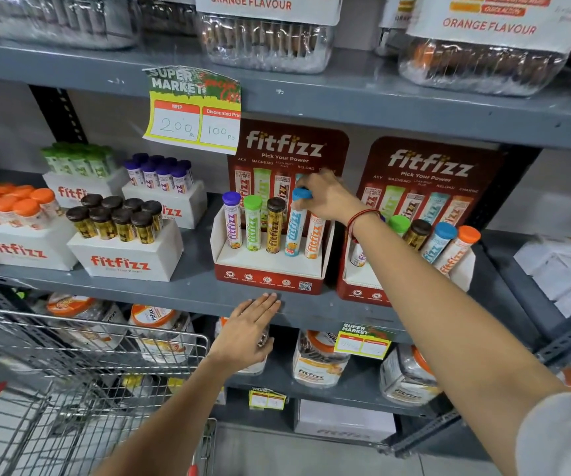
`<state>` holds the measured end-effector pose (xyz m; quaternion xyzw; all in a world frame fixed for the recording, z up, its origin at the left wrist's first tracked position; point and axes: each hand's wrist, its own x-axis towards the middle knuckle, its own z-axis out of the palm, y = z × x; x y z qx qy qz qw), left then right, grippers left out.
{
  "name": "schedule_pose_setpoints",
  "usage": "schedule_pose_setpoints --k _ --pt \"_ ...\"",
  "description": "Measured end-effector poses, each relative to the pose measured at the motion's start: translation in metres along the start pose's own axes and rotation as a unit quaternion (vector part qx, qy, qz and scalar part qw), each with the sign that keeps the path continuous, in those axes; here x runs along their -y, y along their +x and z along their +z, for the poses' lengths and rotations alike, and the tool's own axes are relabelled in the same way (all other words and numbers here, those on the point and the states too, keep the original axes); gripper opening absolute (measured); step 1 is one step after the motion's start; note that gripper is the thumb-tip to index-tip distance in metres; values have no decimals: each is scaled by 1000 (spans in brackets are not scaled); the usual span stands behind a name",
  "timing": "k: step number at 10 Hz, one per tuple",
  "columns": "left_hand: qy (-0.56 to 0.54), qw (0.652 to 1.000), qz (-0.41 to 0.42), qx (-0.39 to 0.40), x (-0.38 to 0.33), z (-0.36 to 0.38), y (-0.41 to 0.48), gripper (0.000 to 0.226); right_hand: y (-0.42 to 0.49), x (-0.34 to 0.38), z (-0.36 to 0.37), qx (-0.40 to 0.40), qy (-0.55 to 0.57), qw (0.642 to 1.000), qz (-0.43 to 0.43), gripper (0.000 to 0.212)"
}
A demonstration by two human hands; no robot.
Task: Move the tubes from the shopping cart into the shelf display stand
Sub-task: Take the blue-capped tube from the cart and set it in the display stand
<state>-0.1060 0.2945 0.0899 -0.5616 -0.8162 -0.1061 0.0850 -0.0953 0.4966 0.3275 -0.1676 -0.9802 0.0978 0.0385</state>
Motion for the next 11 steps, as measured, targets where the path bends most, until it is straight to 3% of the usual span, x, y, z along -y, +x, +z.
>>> schedule_pose_setpoints --k 7,10,11 --pt "-2 999 -10 33 0 -3 0 67 8 -9 19 46 -38 998 -22 48" --pt "-9 1000 -5 16 -1 -2 -2 66 2 -11 23 16 -23 999 -32 50" --pt "-35 999 -11 4 -2 -6 2 64 -14 -11 28 -44 15 998 -37 52"
